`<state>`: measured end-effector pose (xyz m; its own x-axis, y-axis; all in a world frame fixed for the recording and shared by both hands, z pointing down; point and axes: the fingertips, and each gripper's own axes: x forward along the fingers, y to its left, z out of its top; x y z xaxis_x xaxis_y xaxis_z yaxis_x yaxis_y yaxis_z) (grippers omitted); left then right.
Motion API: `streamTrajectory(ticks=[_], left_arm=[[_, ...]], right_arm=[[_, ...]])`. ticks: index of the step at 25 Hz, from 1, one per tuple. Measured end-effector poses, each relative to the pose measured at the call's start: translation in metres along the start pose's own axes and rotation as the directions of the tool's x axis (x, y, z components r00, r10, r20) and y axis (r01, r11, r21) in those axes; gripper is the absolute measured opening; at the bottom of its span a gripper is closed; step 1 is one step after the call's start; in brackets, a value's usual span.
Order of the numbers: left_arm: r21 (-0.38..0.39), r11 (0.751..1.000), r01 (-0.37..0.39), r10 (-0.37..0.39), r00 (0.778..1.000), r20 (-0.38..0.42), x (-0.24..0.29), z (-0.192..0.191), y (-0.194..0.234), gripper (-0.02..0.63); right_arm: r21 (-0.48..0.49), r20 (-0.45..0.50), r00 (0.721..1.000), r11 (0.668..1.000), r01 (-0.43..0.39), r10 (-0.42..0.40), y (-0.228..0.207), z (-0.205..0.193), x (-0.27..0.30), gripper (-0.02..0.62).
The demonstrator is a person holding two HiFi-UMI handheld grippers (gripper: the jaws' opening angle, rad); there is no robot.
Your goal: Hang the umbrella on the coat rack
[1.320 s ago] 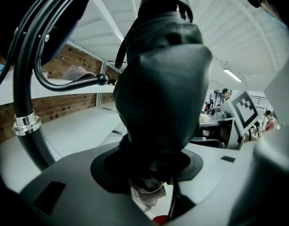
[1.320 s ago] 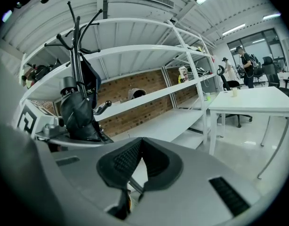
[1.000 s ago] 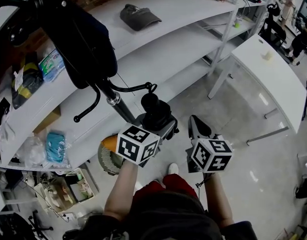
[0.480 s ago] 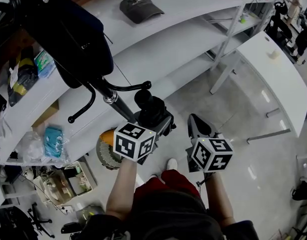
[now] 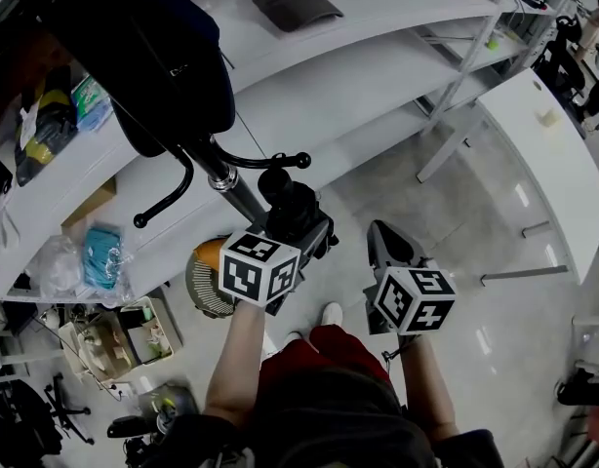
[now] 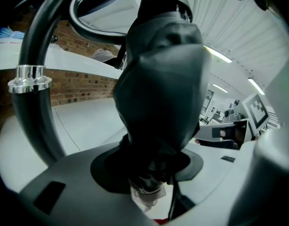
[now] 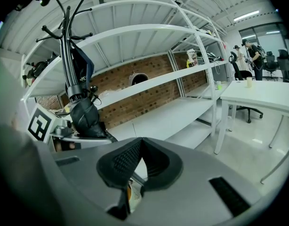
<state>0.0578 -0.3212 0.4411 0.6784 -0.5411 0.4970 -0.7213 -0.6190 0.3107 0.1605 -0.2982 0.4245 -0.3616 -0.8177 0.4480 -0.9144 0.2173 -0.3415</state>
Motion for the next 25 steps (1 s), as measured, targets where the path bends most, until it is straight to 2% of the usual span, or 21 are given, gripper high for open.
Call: streamTrajectory(ticks=[13,25], left_arm=[[-0.048,0.997,-0.062,0.06,0.997,-0.039,0.0,-0.028,0.031,0.202],[-0.058,0.996,-0.061,0.056,0.995,-0.087,-0.003,-0.056,0.038,0.202]], right_arm=[[-0.038,-0.072,0.997,0.999,-0.03,0.027,0.015,-0.024,0.016,0.018],[-0.031,-0.105,0.994,0.999,-0.031,0.027,0.027,-0.043,0.017,0.018]])
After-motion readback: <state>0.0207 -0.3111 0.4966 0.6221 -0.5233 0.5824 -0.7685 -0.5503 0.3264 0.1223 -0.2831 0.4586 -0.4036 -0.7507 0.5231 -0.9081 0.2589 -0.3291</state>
